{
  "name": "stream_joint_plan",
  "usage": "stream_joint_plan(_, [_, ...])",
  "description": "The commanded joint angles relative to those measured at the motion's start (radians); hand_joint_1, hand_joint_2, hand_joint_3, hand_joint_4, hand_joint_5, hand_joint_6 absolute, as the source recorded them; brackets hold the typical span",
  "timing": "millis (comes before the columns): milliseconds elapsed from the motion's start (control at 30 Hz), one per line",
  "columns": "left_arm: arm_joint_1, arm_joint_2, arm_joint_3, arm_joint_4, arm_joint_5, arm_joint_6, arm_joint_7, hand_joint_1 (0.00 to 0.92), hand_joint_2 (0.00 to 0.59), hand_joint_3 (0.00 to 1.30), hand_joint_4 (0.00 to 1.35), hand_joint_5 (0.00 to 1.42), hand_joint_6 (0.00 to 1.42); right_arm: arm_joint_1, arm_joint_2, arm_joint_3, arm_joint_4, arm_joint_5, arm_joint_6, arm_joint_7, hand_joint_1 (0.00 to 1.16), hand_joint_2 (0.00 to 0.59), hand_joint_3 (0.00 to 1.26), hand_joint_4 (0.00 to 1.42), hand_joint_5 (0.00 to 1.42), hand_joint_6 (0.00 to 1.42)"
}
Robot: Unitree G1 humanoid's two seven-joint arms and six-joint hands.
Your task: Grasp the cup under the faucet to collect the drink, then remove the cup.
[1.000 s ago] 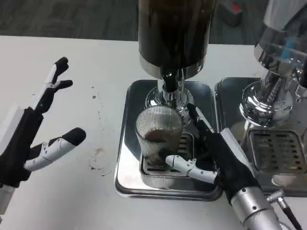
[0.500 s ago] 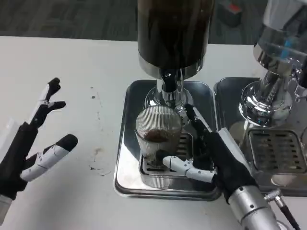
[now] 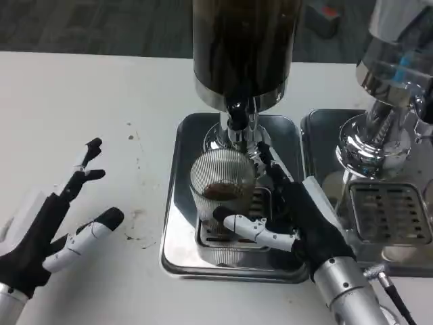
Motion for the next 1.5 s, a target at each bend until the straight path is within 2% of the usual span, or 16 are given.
stream_joint_plan(33, [0.009,-0.004,-0.012,0.012,0.006,0.003,-0.002,0.000,0.120,0.02,0.00,0.17,0.06,-0.018,0.013,0.007,0.039,0.009,-0.011,-0.002,0.76,0.169,0.00,0.00,0.00,0.00])
stream_joint_plan(533, [0.025,-0.007,-0.012,0.001,0.006,0.007,0.001,0.000,0.125,0.02,0.00,0.18,0.06,-0.037,0.037,0.011,0.080,0.008,-0.011,-0.016,0.76,0.168,0.00,0.00,0.00,0.01])
stream_joint_plan(833, [0.030,-0.009,-0.005,-0.004,0.002,0.007,0.010,0.000,0.126,0.03,0.01,0.19,0.07,-0.049,0.057,0.007,0.093,0.009,-0.013,-0.053,0.79,0.166,0.00,0.00,0.00,0.09])
stream_joint_plan(1133, [0.037,-0.009,0.003,-0.010,-0.001,0.009,0.019,0.000,0.131,0.04,0.03,0.20,0.07,-0.058,0.055,0.020,0.110,0.015,-0.022,-0.037,0.82,0.155,0.00,0.00,0.04,0.15])
stream_joint_plan(1500, [0.045,-0.009,0.009,-0.015,-0.007,0.013,0.019,0.000,0.132,0.05,0.04,0.21,0.07,-0.074,0.047,0.044,0.109,0.002,0.006,-0.004,0.82,0.158,0.00,0.00,0.00,0.13])
